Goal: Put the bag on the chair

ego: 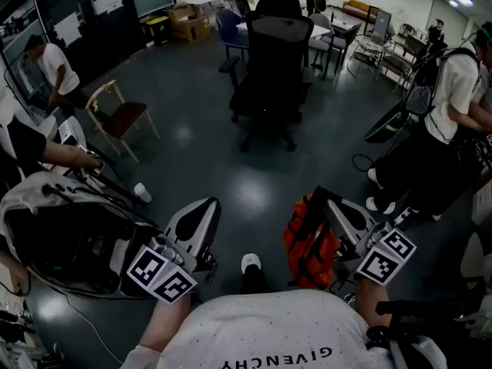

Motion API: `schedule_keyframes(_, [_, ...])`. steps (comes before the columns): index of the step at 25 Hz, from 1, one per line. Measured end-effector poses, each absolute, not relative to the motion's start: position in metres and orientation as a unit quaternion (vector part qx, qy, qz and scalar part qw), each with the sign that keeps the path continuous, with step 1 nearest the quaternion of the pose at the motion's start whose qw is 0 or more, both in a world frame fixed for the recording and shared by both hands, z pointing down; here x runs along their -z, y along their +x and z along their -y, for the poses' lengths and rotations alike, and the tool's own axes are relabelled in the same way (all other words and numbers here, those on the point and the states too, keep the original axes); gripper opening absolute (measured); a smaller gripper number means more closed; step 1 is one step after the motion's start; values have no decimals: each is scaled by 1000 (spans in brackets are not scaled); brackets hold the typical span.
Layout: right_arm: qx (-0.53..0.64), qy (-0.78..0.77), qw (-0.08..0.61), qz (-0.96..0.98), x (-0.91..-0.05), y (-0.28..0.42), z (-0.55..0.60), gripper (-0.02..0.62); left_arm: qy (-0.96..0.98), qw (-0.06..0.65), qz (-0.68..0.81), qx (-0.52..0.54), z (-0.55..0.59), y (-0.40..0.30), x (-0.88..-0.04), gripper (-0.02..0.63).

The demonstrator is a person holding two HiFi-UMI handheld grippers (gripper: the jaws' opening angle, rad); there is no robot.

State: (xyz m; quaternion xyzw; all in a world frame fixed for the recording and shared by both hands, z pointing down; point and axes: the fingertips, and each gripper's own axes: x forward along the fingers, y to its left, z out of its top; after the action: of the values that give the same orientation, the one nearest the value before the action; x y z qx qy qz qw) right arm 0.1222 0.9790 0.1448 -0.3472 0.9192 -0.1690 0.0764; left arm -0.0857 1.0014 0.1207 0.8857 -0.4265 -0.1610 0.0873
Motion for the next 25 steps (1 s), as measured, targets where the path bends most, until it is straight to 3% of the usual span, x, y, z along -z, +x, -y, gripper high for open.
schedule_keyframes(14, [125,-352,79,-924,-118,77,-781,23,901,73,401,149,-786,-120,-108,9])
schedule_keyframes(25, [153,-374,62,-913,-146,60,-712,23,912,125,363,144,-729,-120,-137,8])
